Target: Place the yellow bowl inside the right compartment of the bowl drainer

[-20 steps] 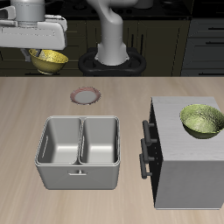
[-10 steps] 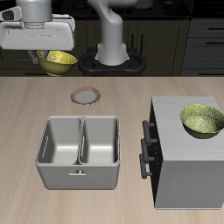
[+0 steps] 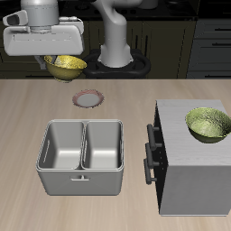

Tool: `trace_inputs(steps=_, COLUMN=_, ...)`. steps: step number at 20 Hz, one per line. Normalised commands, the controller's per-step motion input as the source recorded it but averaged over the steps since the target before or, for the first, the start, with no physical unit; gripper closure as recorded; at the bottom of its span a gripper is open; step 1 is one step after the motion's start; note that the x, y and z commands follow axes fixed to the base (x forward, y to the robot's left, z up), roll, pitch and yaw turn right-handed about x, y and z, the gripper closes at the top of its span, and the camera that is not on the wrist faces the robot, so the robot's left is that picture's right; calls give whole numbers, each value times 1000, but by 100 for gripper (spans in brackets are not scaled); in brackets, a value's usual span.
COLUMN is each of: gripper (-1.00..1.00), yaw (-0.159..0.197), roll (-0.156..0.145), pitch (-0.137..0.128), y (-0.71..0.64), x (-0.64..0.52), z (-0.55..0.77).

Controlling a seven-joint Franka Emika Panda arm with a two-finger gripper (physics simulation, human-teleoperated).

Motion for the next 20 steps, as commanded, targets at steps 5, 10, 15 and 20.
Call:
trace_inputs(steps=5, gripper=100, yaw=-1, roll=21, pitch=16, y=96, x=139, z=-111)
trace_inputs(steps=10, gripper=100, yaw=10, roll=23, pitch=24, y=61, x=113, z=-228)
trace_inputs(steps=15, gripper=100, yaw=-1, roll=8, pitch=35, y=-8, x=132, z=-347)
trace_inputs(steps=20, gripper=100, yaw=-8, roll=3, pitch=32, y=-51, x=65, z=-275)
